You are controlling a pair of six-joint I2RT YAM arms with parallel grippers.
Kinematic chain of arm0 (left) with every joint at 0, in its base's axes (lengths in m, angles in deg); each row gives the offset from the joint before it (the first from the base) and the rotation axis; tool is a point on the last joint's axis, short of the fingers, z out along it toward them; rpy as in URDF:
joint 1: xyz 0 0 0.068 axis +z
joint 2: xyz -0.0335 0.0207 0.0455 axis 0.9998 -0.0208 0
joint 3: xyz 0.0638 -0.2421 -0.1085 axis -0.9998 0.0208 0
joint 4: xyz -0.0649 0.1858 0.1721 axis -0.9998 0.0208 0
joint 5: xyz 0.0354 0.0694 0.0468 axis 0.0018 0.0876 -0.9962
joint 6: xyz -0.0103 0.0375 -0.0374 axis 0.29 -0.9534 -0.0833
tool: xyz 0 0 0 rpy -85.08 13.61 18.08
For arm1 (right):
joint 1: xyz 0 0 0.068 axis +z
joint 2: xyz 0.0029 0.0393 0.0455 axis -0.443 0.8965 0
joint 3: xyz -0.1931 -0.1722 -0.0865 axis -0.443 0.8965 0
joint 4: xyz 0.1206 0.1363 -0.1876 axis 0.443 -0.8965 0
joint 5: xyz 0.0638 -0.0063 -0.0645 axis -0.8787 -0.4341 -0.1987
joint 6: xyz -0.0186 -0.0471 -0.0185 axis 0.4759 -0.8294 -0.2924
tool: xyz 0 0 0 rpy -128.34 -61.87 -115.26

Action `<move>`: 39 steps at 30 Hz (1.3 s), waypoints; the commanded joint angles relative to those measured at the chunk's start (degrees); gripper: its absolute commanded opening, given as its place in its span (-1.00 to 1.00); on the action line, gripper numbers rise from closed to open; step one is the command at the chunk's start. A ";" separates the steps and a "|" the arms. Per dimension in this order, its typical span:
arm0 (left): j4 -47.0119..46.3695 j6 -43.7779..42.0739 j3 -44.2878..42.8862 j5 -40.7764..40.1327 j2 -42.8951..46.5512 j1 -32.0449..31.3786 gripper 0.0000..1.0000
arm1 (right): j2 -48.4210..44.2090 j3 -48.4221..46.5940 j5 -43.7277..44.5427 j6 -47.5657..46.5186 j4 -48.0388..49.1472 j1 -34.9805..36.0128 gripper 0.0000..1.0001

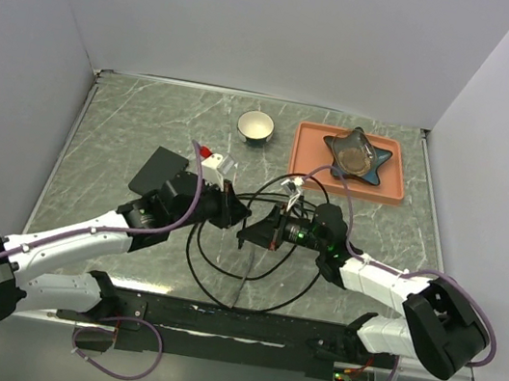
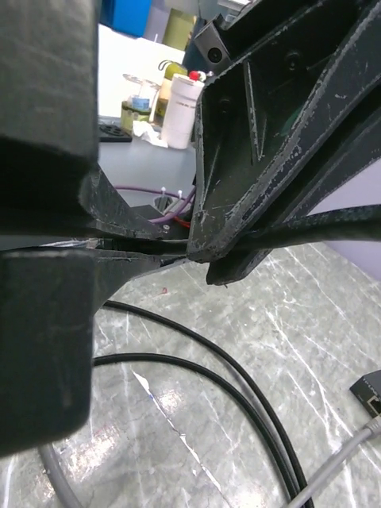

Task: Insert the plug into the switch port

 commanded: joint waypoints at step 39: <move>7.77 -6.56 -9.96 -23.07 -8.00 -14.11 0.24 | -14.15 -15.28 31.79 0.83 -38.77 0.23 -1.00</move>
